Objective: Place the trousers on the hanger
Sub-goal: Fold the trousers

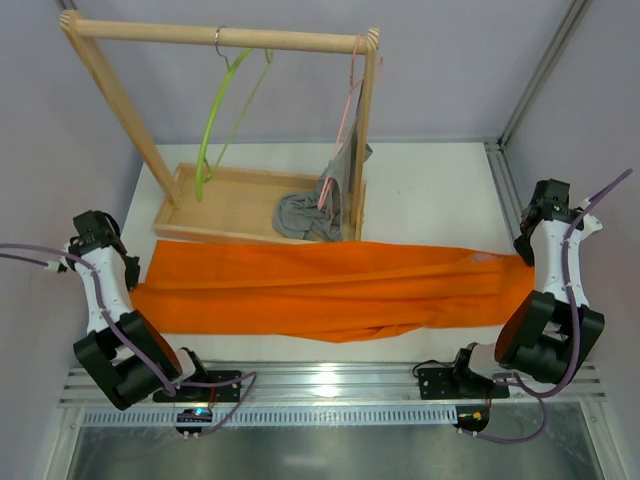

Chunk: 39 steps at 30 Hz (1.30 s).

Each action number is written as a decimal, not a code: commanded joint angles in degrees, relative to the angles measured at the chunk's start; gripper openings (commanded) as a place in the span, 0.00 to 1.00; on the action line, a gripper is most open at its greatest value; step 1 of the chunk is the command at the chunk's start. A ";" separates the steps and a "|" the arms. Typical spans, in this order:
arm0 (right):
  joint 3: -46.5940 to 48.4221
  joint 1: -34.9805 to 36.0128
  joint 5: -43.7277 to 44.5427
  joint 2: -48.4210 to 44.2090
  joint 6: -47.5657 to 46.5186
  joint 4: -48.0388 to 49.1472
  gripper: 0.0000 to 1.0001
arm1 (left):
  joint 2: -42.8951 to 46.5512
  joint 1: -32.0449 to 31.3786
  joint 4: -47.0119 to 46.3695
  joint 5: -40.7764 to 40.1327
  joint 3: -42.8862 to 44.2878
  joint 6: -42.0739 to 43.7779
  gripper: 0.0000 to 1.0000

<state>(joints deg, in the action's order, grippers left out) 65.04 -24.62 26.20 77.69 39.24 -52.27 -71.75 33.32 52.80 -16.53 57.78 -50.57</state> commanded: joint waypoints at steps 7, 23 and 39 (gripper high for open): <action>-1.67 0.10 8.79 3.08 0.04 7.18 0.04 | -5.42 -2.55 -10.96 2.03 0.92 1.17 0.01; 10.46 0.63 3.87 11.16 -0.04 7.61 0.04 | -15.88 -3.35 -19.64 10.01 6.03 -2.78 0.00; 17.67 0.72 -1.67 20.48 -3.56 11.40 0.04 | -22.91 -3.35 -19.75 6.60 8.05 -3.84 0.00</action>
<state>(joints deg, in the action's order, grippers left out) 78.83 -23.05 20.38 97.95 36.75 -46.68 -93.86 29.10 39.07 -5.30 62.72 -53.91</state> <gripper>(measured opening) 0.040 0.010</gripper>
